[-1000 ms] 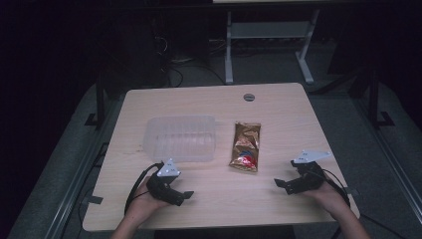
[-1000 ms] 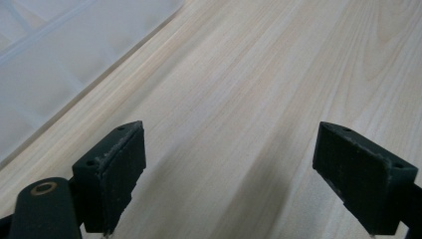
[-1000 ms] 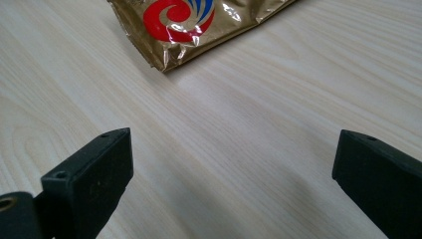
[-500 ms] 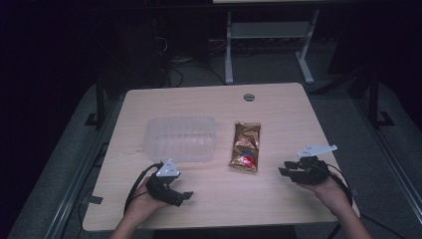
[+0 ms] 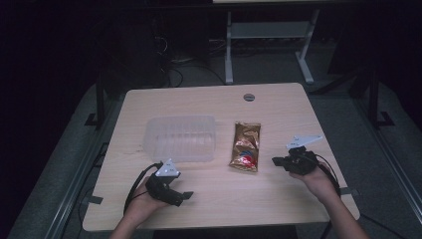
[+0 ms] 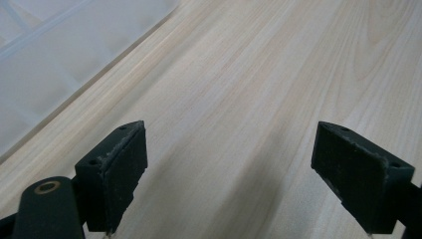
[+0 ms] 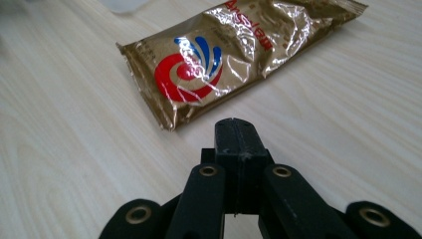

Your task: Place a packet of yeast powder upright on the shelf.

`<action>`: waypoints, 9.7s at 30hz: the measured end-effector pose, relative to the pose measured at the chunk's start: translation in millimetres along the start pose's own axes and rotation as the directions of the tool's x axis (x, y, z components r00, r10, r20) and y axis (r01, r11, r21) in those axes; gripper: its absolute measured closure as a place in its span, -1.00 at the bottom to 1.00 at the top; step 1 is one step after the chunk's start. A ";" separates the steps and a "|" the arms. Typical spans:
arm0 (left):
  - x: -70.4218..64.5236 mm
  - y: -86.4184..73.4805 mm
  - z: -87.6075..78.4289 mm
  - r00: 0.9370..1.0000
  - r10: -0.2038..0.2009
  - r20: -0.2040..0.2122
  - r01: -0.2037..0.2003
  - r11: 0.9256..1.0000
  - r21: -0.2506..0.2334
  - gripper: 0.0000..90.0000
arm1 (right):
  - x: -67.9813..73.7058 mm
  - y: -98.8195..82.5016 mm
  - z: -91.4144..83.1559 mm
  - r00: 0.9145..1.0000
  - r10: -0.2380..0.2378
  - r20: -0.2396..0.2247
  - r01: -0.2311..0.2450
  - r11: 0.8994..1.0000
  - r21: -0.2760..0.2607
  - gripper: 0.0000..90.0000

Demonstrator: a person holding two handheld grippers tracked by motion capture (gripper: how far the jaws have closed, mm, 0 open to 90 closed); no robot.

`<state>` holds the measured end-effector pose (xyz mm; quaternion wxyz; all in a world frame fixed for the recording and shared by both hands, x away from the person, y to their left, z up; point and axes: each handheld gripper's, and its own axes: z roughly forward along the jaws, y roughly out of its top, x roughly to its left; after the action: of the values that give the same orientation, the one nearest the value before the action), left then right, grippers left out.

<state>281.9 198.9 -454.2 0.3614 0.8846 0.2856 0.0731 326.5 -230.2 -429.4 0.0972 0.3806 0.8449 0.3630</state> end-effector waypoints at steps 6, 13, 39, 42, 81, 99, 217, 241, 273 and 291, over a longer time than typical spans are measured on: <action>-0.6 -0.2 -0.5 1.000 0.001 0.005 -0.001 1.000 0.000 -0.69 | -3.5 16.8 10.7 1.000 -0.025 0.013 0.025 1.000 -0.012 0.99; 0.4 -0.3 -1.6 1.000 -0.003 0.008 0.003 1.000 -0.001 -0.69 | -8.4 39.1 29.5 1.000 -0.027 0.004 0.027 0.999 -0.027 0.99; -1.6 -1.0 -0.8 1.000 0.006 0.023 -0.005 1.000 -0.001 -0.68 | -8.9 77.2 93.9 0.998 -0.056 -0.009 0.056 0.998 0.023 0.99; -1.6 -1.2 -1.0 1.000 0.007 0.022 -0.007 1.000 0.001 -0.68 | -9.5 76.0 98.9 0.998 -0.056 -0.009 0.056 0.998 0.036 0.99; -3.9 -1.4 1.7 0.999 0.010 0.033 -0.010 1.000 0.027 -0.68 | 33.2 45.6 84.2 0.978 -0.119 -0.170 0.135 0.987 0.086 1.00; -4.1 -0.8 1.1 0.999 0.026 0.033 -0.027 0.999 0.039 -0.68 | 88.1 30.5 73.4 0.937 -0.226 -0.265 0.262 0.959 0.110 1.00; -37.9 98.4 93.0 0.984 0.128 0.125 -0.144 0.982 0.126 1.00 | 7.7 23.7 42.7 0.934 0.236 -0.267 -0.185 0.962 0.203 0.45; -37.7 97.0 93.2 0.983 0.130 0.127 -0.145 0.983 0.115 1.00 | -0.1 25.4 60.5 0.858 0.341 -0.384 -0.254 0.932 0.259 0.45; -30.5 89.0 51.9 0.981 0.114 0.157 -0.125 0.990 0.061 0.49 | -1.4 27.3 35.2 0.822 0.232 -0.521 -0.210 0.972 0.102 1.00; -23.5 18.3 -9.1 0.994 0.027 0.102 -0.034 0.997 0.068 -0.22 | -11.9 35.9 -13.6 0.792 0.175 -0.586 -0.267 0.961 -0.074 1.00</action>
<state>267.7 180.7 -433.2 0.3430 0.9035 0.2558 0.0240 349.3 -229.9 -396.3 -0.1758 0.3414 0.7538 0.5332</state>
